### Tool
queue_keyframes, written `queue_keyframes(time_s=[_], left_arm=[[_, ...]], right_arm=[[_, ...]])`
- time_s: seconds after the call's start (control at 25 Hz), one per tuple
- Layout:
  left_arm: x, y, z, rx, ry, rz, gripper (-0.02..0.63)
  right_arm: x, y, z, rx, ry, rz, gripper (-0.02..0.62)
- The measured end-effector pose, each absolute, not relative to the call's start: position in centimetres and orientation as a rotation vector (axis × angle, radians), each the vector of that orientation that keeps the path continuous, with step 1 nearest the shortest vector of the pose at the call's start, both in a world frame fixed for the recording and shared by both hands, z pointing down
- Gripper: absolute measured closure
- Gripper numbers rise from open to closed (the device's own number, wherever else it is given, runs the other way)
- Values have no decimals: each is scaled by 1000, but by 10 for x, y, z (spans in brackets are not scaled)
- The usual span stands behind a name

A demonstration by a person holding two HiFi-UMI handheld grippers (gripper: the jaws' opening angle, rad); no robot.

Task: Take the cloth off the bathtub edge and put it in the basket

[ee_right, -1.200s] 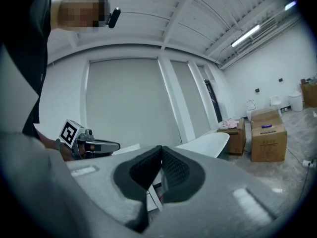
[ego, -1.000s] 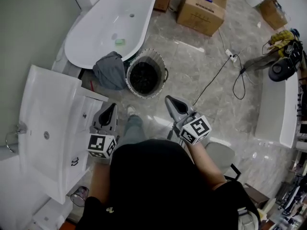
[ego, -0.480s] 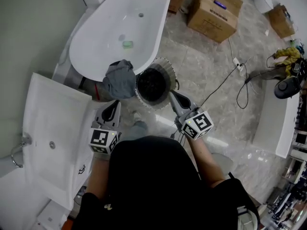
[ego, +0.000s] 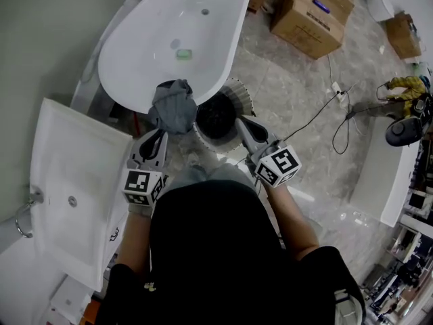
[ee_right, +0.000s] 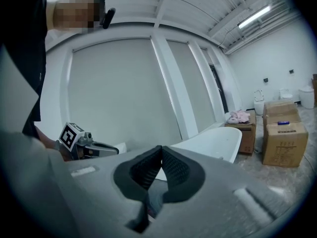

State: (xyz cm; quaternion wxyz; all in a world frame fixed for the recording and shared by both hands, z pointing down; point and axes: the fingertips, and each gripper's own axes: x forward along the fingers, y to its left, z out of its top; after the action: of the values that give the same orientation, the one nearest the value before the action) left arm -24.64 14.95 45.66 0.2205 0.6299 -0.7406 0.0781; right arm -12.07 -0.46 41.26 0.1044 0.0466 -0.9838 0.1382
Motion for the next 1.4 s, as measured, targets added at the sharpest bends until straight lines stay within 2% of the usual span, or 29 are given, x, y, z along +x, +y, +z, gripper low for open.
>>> queue_keyframes(time_s=[0.28, 0.52, 1.16, 1.4], left_arm=[[-259, 147, 479, 1598, -2085, 184, 501], [-272, 148, 520, 1451, -2116, 156, 469], [-303, 150, 700, 1162, -2048, 294, 266], [-323, 151, 761, 1089, -2028, 372, 229]], right_arm=[[-134, -5, 407, -9, -2882, 399, 598], [-131, -19, 416, -56, -2842, 406, 599], [-84, -44, 460, 84, -2729, 460, 598], [-62, -54, 484, 155, -2667, 474, 598]])
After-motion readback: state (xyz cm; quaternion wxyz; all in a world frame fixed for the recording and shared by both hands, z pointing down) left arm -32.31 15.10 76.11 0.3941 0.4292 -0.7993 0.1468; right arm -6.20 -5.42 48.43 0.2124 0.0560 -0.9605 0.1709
